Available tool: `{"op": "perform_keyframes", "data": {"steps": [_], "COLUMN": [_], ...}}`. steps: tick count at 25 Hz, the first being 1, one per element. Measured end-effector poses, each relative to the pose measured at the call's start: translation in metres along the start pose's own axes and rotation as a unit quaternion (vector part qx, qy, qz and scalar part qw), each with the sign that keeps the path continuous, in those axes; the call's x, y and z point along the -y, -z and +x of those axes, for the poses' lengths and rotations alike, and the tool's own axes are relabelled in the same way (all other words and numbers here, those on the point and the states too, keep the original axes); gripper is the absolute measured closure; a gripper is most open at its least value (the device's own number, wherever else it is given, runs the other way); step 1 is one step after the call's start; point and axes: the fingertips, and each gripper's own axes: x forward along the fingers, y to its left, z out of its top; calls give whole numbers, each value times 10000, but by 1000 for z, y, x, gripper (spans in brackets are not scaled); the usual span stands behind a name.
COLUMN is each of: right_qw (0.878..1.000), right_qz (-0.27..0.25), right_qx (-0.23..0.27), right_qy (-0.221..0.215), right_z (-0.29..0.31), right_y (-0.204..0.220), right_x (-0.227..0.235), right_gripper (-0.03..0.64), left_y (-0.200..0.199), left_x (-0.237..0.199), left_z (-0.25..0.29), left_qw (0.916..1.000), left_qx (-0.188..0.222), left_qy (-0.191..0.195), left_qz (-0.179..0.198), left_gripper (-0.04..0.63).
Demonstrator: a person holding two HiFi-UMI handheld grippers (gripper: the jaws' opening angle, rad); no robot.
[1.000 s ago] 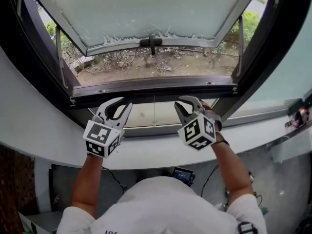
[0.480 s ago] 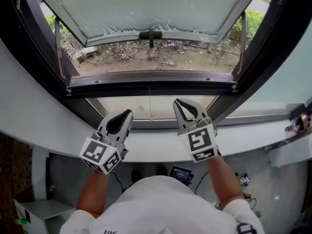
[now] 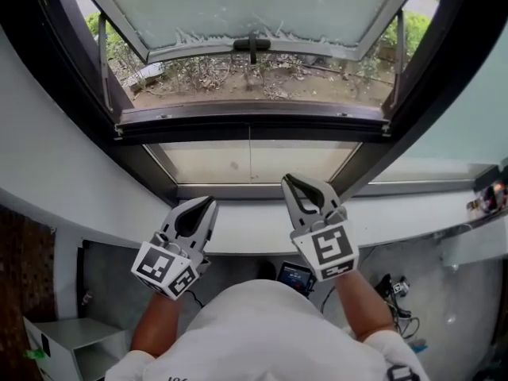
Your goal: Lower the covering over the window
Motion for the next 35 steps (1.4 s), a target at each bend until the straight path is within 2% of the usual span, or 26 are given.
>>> {"op": "perform_keyframes", "data": {"steps": [9, 21, 28, 35], "right_qw": [9981, 9949, 9953, 9964], "right_qz": [389, 416, 381, 397], "right_qx": [-232, -340, -395, -479], "right_qy": [424, 849, 804, 571], "right_z": [-33, -79, -95, -100], "right_y": [14, 13, 10, 15], "right_x": [-60, -118, -125, -109], "right_gripper": [588, 588, 588, 588], "left_y": [26, 36, 30, 25], "left_x": [18, 49, 58, 70], "left_z": [-80, -138, -144, -125], "left_qw": [9985, 9934, 9938, 9952], "left_qx": [-299, -354, -303, -285], "left_qy": [442, 1086, 1065, 903], "left_qz": [-140, -87, -119, -227], "left_gripper": [575, 575, 575, 575]}}
